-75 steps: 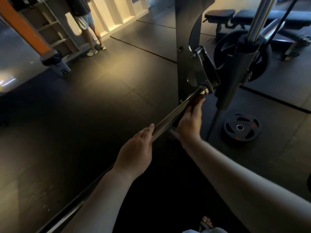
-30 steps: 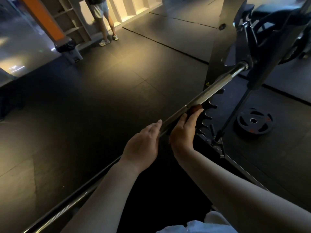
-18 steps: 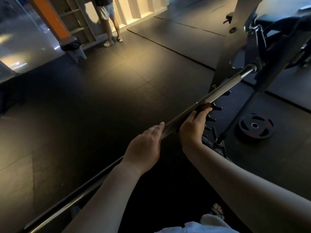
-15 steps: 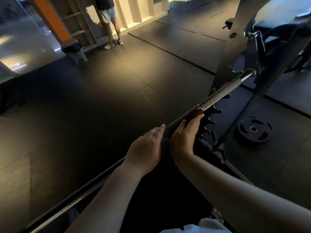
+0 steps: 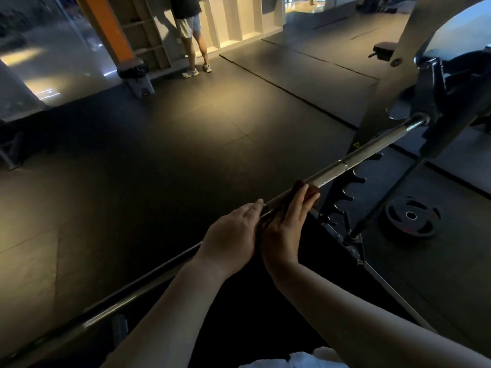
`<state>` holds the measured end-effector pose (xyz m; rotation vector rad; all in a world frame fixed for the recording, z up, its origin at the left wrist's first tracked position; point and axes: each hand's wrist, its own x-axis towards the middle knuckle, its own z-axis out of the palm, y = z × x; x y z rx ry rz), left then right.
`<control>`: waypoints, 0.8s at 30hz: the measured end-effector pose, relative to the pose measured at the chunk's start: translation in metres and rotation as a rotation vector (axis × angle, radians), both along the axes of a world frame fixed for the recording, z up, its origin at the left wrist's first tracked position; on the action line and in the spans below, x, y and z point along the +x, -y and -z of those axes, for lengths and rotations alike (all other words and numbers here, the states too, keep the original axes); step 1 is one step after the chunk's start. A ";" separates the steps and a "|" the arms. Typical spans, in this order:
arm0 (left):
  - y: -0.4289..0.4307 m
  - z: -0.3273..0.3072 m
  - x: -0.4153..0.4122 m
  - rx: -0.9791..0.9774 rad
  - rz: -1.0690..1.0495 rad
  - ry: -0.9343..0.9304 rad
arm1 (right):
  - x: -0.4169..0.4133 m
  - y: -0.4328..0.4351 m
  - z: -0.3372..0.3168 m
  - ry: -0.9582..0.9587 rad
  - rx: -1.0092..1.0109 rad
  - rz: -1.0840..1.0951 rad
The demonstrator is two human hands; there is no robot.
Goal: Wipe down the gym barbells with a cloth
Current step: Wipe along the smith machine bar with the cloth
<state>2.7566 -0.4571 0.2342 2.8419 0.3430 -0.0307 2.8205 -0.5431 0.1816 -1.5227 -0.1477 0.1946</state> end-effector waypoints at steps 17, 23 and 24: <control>-0.015 0.003 -0.045 -0.021 -0.025 0.087 | -0.003 0.006 0.022 0.606 -0.399 -0.182; -0.019 0.004 -0.062 -0.019 -0.065 0.121 | 0.013 0.022 0.019 1.090 -0.651 -0.434; -0.021 0.004 -0.065 -0.013 -0.072 0.126 | 0.023 0.025 0.017 1.121 -0.712 -0.392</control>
